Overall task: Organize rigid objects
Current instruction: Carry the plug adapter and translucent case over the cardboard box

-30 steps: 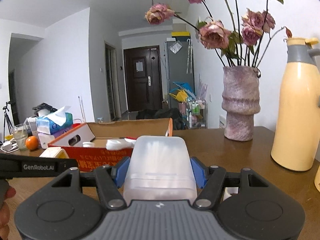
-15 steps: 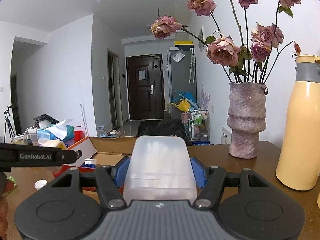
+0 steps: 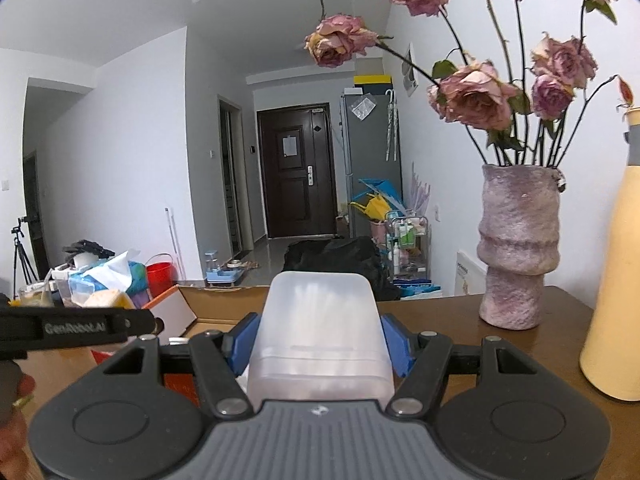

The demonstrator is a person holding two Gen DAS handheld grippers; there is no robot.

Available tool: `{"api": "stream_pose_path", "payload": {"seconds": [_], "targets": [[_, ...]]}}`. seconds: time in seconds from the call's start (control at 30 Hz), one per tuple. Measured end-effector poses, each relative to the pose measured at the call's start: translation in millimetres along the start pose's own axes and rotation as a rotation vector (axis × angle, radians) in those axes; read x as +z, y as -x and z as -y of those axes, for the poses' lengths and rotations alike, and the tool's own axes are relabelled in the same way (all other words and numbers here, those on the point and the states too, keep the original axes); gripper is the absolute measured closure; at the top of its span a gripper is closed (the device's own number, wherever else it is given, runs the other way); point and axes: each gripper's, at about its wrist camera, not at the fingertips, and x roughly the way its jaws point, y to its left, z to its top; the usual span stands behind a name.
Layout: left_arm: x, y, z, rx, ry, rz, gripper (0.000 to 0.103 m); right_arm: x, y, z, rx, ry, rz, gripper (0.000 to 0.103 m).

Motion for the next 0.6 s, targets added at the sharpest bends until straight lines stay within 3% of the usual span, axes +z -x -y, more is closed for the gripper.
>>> {"api": "stream_pose_path", "payload": {"seconds": [0.6], "targets": [[18.8,-54.3,-3.0,0.018,-0.022,0.002,0.037,20.8,-55.4,-10.2,0.047,0.01,0.001,0.039]]}}
